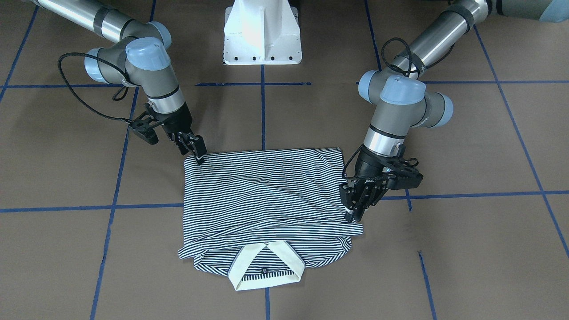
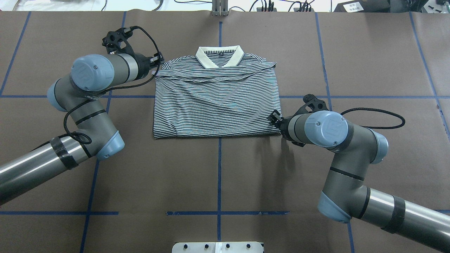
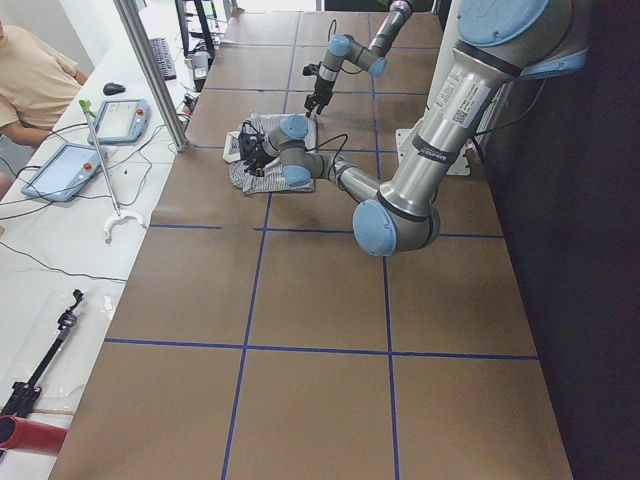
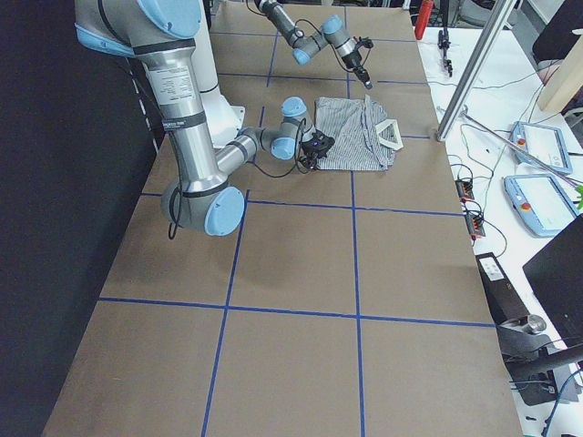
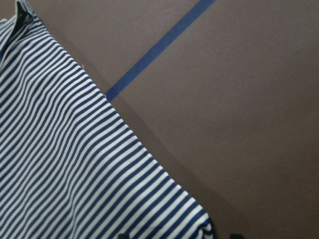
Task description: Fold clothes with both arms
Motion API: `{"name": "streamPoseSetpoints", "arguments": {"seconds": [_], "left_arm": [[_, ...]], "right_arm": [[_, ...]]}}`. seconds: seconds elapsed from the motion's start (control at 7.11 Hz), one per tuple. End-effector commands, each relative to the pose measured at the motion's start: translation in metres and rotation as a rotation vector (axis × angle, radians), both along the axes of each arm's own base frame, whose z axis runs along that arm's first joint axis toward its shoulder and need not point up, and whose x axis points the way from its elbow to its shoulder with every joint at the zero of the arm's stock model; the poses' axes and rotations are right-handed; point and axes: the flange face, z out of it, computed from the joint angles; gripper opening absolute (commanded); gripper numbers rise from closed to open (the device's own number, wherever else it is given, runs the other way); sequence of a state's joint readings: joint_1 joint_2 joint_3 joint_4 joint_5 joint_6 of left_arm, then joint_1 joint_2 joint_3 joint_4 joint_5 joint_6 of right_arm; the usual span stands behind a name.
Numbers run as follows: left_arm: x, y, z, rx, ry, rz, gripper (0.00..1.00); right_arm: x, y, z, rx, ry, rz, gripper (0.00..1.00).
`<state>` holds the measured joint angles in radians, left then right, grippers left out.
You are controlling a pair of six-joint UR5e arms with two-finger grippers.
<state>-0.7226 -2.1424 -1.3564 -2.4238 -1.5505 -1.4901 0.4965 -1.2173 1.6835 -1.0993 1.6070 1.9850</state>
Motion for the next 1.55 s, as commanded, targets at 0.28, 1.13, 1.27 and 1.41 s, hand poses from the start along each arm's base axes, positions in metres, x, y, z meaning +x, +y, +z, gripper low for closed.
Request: {"name": "streamPoseSetpoints", "arguments": {"seconds": [0.28,1.13,1.27,1.41], "left_arm": [[0.001,0.001,0.005,-0.004,-0.011,0.002,0.34],[0.002,0.001,0.009,-0.008,-0.011,0.002,0.34],[0.002,0.002,0.007,-0.002,-0.012,0.009,0.34],[0.001,0.003,-0.002,0.010,0.001,0.014,0.31]], "right_arm": [[0.003,0.001,-0.006,0.005,-0.004,0.007,0.00],[0.047,0.156,-0.078,-0.025,0.132,-0.194,0.00],[0.046,0.203,-0.069,-0.050,0.214,-0.288,0.00],[0.050,0.251,-0.078,-0.060,0.247,-0.389,0.00]]}}
